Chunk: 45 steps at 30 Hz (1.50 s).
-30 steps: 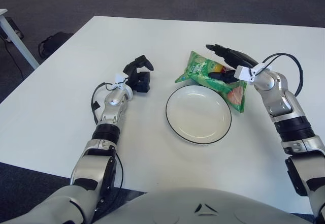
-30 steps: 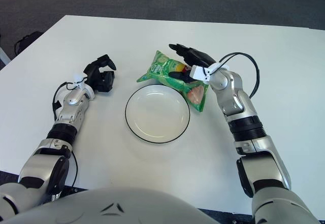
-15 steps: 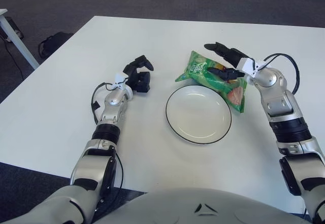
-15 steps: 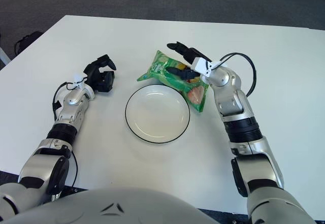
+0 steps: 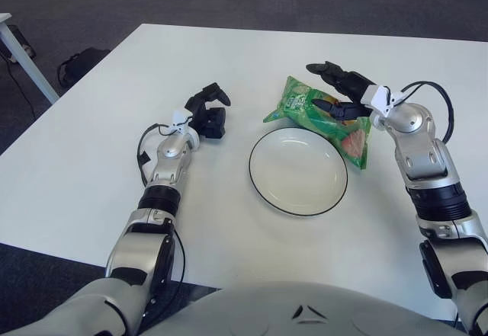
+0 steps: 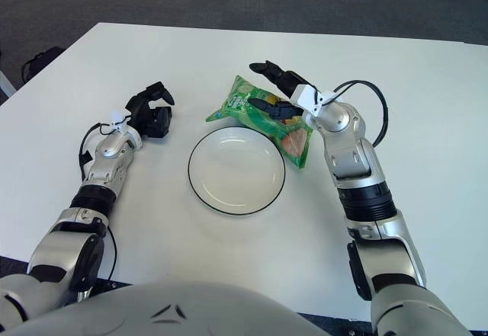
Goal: Put the snack into the plate.
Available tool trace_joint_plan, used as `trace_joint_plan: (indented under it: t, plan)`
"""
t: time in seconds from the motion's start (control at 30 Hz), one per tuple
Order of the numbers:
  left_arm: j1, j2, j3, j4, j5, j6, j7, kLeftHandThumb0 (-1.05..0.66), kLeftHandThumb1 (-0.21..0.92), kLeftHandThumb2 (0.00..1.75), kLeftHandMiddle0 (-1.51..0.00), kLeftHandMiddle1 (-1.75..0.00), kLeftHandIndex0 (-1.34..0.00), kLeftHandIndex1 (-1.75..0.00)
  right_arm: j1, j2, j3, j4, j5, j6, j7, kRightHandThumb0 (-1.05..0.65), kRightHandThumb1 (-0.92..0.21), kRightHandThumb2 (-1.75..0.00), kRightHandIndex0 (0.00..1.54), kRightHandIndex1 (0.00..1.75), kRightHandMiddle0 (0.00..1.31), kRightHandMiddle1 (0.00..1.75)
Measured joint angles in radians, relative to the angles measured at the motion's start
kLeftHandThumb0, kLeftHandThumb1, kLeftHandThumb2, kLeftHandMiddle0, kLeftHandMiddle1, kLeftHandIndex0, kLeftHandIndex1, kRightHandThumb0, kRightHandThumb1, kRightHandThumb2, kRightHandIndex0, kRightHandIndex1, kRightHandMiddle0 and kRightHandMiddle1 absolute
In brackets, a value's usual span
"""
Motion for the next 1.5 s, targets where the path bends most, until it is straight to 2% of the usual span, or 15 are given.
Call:
trace_joint_plan:
  t: [0.2,0.67,0.93,1.5]
  plan:
    - [0.000,-0.001,0.001,0.000,0.000,0.006,0.000,-0.47,0.34,1.28,-1.24,-1.75,-0.59,-1.75,0.009,-0.029,0.005,-0.015,-0.016,-0.025,0.000,-1.04,-0.92,-0.66,0.04,0.03,0.00,0.25]
    - [0.000,-0.001,0.002,0.000,0.000,0.008,0.000,-0.47,0.35,1.27,-1.23,-1.75,-0.58,-1.75,0.068,-0.064,0.038,-0.025,-0.025,-0.025,0.016,-1.05,-0.92,-0.77,0.05,0.04,0.00,0.30]
    - [0.000,-0.001,0.003,0.000,0.001,0.005,0.000,-0.46,0.36,1.26,-1.22,-1.75,-0.58,-1.75,0.084,-0.084,0.056,-0.024,-0.050,-0.061,0.018,-1.05,-0.92,-0.83,0.04,0.04,0.00,0.32]
    - [-0.024,-0.004,0.025,0.069,-0.034,-0.074,-0.056,-0.45,0.40,1.21,-1.22,-1.75,-0.54,-1.75,0.108,-0.112,0.099,-0.027,-0.095,-0.053,0.046,-1.05,-0.92,-0.81,0.00,0.00,0.00,0.20]
